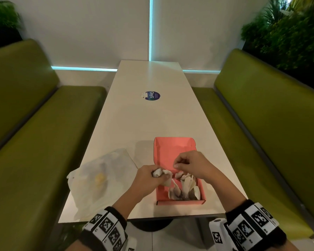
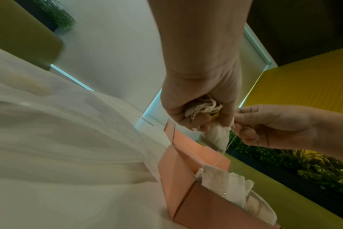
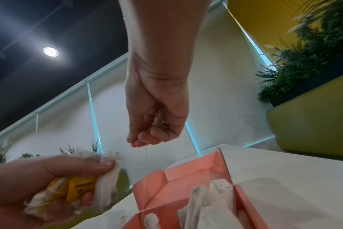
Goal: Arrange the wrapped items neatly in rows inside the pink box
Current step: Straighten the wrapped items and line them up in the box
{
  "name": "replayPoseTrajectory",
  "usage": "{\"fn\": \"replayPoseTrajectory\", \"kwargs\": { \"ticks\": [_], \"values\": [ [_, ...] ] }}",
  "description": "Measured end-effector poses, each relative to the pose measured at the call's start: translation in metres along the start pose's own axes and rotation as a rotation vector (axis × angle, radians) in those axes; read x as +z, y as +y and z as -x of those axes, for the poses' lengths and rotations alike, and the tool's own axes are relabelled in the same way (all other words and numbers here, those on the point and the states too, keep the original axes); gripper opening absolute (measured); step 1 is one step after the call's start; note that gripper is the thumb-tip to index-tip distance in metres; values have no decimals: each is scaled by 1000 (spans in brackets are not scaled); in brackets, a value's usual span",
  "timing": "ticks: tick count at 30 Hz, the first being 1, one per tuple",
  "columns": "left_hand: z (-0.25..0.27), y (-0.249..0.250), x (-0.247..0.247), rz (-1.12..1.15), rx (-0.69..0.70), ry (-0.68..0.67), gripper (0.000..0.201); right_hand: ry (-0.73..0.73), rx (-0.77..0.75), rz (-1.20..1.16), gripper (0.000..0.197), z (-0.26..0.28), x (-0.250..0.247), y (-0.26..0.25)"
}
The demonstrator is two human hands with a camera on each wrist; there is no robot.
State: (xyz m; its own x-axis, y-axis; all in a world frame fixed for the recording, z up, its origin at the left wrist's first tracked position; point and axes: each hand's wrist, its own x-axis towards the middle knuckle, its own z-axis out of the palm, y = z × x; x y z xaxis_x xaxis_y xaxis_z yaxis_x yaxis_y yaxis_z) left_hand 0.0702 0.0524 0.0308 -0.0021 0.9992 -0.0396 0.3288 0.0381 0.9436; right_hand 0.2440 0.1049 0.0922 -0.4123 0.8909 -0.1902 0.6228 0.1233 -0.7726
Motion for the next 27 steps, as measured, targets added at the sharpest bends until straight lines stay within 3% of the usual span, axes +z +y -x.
{"fn": "replayPoseTrajectory", "kwargs": {
  "ticks": [3, 6, 9, 13, 16, 18, 22, 27],
  "values": [
    [1, -1, -6, 49, -32, -13, 23, 61, 98, 263, 8, -3, -8, 15],
    [2, -1, -9, 81, -38, -22, 19, -41, 214, 629, 31, -1, -7, 24],
    [3, 2, -6, 66, -34, -25, 24, -13, 91, 555, 44, 1, -1, 15],
    [2, 6, -3, 63, -31, -44, 40, -31, -81, 229, 25, 2, 10, -8],
    [2, 7, -2, 49, -40, -49, 28, -38, -151, 273, 11, -2, 23, -11],
    [2, 3, -3, -3, -51, 17, 12, -17, -144, 270, 8, -8, 28, -9],
    [1, -15, -11, -127, -133, 189, 22, 1, -87, 212, 7, -19, 28, -5],
    [8, -29, -5, -301, -206, 121, 39, -70, -49, 319, 7, -34, 37, 3]
  ]
}}
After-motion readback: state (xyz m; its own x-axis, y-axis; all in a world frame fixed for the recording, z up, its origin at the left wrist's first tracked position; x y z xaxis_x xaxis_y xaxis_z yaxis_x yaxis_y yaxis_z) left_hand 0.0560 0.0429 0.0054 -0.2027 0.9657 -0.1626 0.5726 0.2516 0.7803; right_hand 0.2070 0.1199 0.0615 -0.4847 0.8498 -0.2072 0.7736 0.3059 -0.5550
